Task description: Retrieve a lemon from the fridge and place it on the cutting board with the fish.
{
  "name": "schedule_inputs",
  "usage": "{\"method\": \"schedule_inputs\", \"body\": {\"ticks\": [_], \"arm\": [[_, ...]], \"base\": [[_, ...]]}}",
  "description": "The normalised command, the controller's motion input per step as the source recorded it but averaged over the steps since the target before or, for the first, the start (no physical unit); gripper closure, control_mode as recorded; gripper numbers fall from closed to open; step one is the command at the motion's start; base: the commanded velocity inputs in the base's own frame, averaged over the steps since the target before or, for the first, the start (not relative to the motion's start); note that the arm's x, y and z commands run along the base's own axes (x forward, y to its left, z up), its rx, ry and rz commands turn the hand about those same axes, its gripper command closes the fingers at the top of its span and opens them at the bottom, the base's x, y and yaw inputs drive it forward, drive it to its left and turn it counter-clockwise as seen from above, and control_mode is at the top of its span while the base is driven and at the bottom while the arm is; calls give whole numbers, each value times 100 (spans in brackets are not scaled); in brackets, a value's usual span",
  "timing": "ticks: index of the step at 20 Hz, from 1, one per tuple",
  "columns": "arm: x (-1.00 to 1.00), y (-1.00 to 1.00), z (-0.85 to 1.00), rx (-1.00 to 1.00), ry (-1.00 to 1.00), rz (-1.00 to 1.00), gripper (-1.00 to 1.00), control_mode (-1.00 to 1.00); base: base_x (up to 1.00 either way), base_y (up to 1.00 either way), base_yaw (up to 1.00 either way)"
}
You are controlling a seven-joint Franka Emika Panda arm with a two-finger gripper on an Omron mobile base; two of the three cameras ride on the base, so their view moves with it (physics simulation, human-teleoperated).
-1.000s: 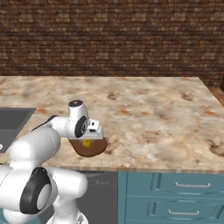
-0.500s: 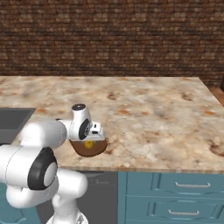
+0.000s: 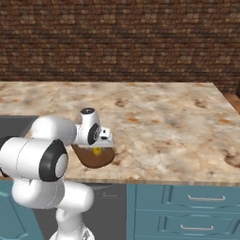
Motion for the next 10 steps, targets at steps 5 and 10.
{"method": "schedule_inputs", "body": {"ticks": [5, 10], "arm": [[12, 1, -17, 0, 0, 0, 100, -100], [5, 1, -20, 0, 2, 0, -100, -100]], "base": [[0, 0, 0], [0, 0, 0]]}}
